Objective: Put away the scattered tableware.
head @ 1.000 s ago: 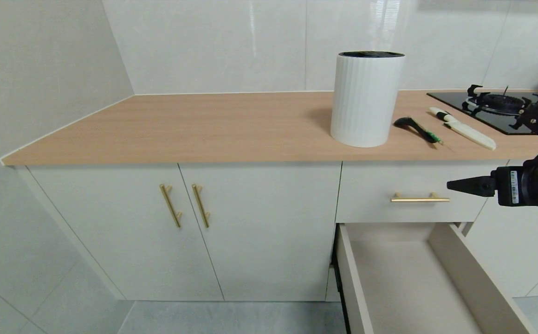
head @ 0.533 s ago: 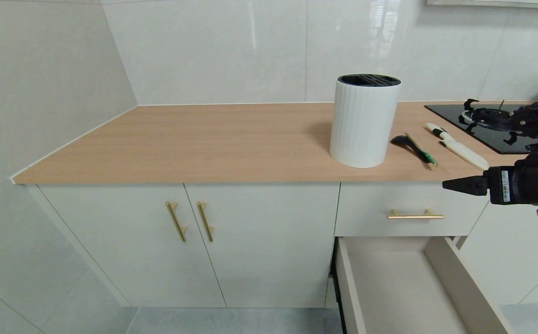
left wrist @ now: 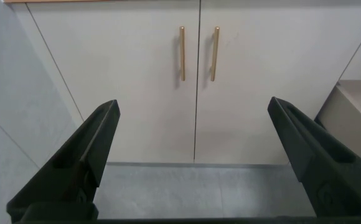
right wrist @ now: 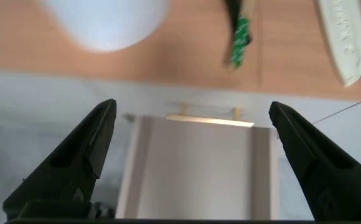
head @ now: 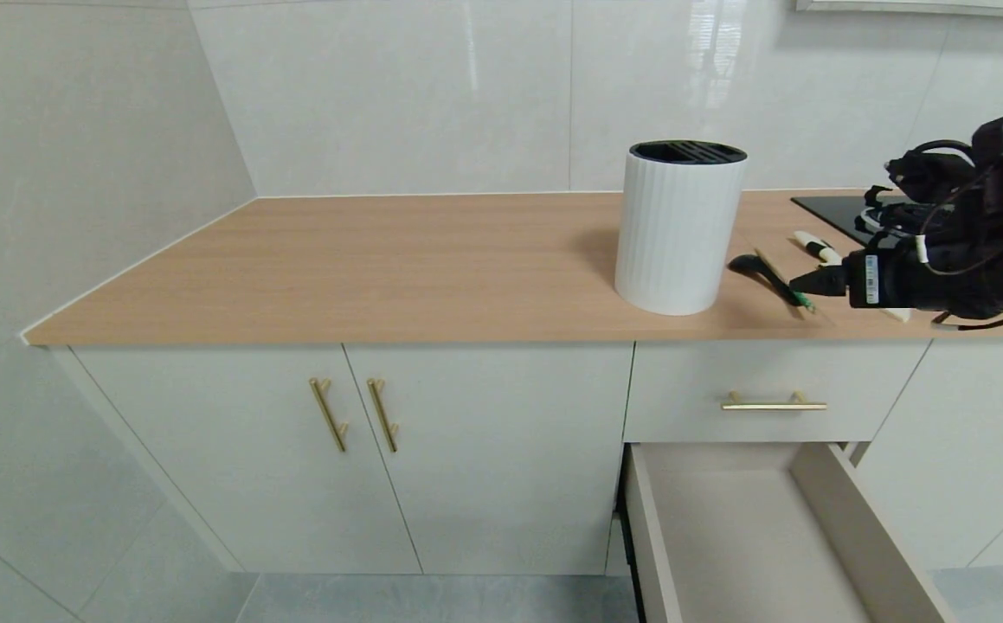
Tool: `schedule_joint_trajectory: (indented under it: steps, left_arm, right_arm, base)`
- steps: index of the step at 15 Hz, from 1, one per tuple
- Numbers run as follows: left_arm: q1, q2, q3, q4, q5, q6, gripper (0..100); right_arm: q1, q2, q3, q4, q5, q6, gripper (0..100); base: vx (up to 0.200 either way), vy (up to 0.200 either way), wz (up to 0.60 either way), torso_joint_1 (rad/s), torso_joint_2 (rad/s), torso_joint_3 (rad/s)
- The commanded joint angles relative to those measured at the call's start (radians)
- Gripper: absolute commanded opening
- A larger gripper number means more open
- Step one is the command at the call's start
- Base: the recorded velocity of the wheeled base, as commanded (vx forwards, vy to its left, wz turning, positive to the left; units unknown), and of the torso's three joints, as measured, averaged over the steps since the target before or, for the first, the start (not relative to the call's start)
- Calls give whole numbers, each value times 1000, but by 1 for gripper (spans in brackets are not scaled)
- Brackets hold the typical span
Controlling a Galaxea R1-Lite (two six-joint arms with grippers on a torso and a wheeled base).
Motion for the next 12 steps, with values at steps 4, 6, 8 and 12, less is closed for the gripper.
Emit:
schedule_joint_trajectory:
  steps: [4, 6, 8, 12]
  left_arm:
    - [0, 2, 0, 0, 0, 0, 100]
    - [0, 2, 0, 0, 0, 0, 100]
    - [0, 2, 0, 0, 0, 0, 100]
    - [0, 2, 0, 0, 0, 0, 100]
  right_arm:
    - [-52, 249, -170, 15, -128, 31, 100]
    - [-55, 263, -179, 15, -130, 37, 100]
    - [-55, 280, -182, 14, -131, 37, 100]
    - [-55, 303, -191, 11, -133, 39, 100]
  base:
    - [0, 0, 0, 0, 0, 0]
    - [0, 0, 0, 0, 0, 0]
    - [0, 0, 0, 0, 0, 0]
    - [0, 0, 0, 0, 0, 0]
